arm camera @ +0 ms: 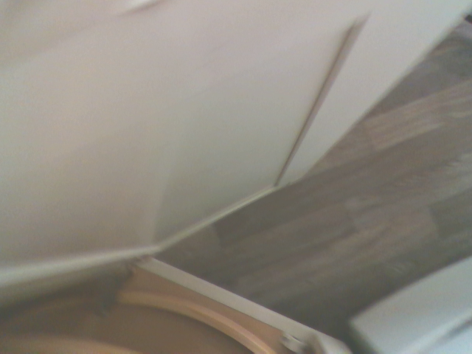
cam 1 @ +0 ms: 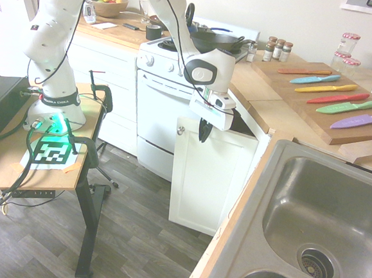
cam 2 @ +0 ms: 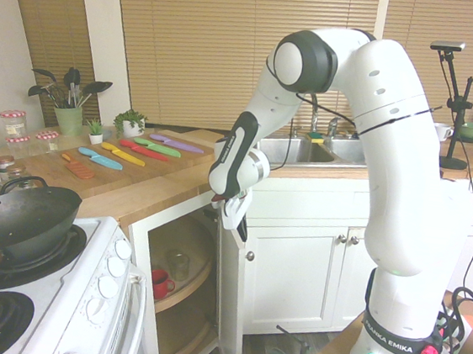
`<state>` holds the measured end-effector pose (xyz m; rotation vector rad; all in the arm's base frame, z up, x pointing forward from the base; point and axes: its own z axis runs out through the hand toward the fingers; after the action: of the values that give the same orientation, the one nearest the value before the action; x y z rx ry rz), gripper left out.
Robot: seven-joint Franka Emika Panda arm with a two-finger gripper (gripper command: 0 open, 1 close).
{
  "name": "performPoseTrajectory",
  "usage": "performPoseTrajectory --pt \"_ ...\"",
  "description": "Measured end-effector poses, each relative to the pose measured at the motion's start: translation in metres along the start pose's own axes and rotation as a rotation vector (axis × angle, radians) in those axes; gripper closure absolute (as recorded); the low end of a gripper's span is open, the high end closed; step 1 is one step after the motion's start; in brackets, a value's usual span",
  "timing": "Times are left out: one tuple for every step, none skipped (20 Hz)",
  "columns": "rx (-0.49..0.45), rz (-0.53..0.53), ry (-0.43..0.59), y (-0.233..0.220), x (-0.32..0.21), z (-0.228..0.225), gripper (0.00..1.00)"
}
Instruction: Close the cabinet
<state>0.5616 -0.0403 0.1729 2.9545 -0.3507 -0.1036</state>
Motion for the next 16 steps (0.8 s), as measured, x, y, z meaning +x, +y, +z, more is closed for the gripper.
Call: performPoseTrajectory --pt "-0.002 -0.006 -0.004 -0.017 -0.002 -0.002 1.00" --pt "-0.003 -0.013 -0.006 -0.034 -0.004 -0.003 1.00" --pt "-0.006 -0.020 -0.007 -0.050 -0.004 -0.005 1.00" --pt "-0.008 -0.025 -0.007 -0.065 -0.003 -0.006 1.00" --pt "-0.012 -0.031 -0.007 -0.078 0.000 -0.007 1.00" --pt "-0.015 -0.037 -0.004 -0.089 0.004 -0.009 1.00" --pt "-0.019 -0.042 -0.003 -0.101 0.009 -0.013 1.00" --pt "-0.020 -0.049 -0.001 -0.112 0.015 -0.018 1.00" --pt "-0.020 -0.054 0.003 -0.123 0.021 -0.025 1.00" --pt "-0.020 -0.059 0.006 -0.135 0.026 -0.032 1.00" --pt "-0.024 -0.052 -0.008 -0.144 0.029 -0.037 1.00" --pt "-0.031 -0.049 -0.025 -0.148 0.029 -0.042 1.00" --pt "-0.035 -0.047 -0.039 -0.151 0.030 -0.046 1.00" --pt "-0.031 -0.043 -0.041 -0.153 0.032 -0.051 1.00" --pt "-0.019 -0.040 -0.023 -0.155 0.038 -0.060 1.00" --pt "-0.011 -0.034 -0.007 -0.155 0.045 -0.067 1.00"
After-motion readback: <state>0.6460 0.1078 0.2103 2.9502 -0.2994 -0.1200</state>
